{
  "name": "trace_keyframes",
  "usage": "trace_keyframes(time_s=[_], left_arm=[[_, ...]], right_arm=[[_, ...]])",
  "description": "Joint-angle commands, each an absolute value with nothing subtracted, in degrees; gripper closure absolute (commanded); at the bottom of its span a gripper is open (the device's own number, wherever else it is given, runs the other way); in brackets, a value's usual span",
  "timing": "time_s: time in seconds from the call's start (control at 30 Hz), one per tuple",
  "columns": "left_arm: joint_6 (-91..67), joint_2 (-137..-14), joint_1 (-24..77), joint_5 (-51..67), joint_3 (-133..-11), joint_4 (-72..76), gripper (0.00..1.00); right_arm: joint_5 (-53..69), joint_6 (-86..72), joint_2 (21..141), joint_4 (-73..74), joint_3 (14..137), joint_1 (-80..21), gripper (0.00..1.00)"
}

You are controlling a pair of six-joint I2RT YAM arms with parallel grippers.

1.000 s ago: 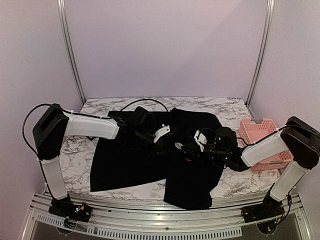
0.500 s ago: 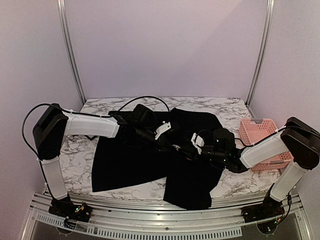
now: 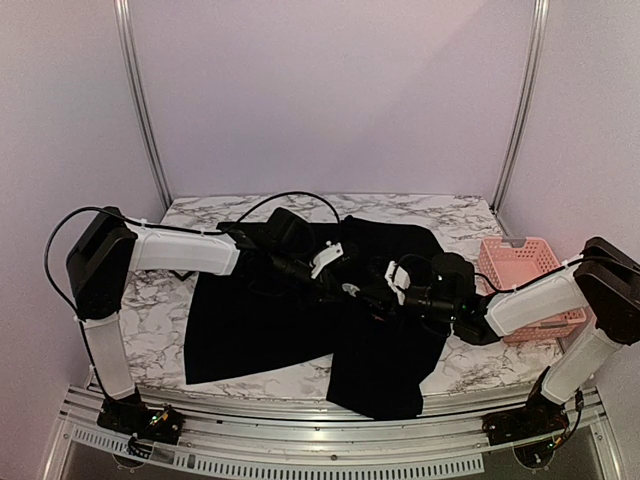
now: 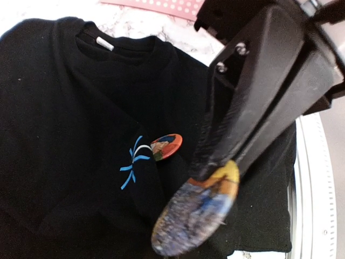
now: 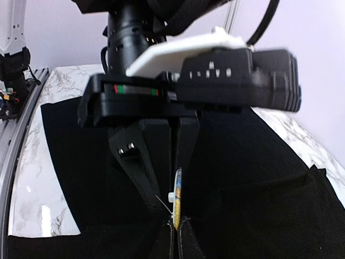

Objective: Pin the brooch onto the clothing

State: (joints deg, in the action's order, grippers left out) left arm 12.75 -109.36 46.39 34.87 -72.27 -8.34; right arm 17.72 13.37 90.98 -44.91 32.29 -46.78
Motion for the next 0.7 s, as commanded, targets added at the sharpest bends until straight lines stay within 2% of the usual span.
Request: trace_keyframes(time_s=[0.0,0.33,0.47,0.67], left_arm=[[12.08,-110.51,46.6,33.36,-73.56,-6.77,1.0],[14.18,-108.48,46.49,33.86,-73.59,-8.14,1.0],[17.2,-107.6,46.67,35.74,-71.99,-9.49,1.0],[18.92,-107.84,46.58,34.28,-70.84,-9.14,1.0]], right_arm=[[23.35,9.29,87.73,-48.3,31.53,-47.49,1.0],[16.81,7.76,86.77,-46.54,29.41,-45.55,1.0],[11.7,12.06,87.7,-45.3,29.58,-45.46,1.0],[14.49,17.85,91.65,-51.37,29.88,-44.33,1.0]])
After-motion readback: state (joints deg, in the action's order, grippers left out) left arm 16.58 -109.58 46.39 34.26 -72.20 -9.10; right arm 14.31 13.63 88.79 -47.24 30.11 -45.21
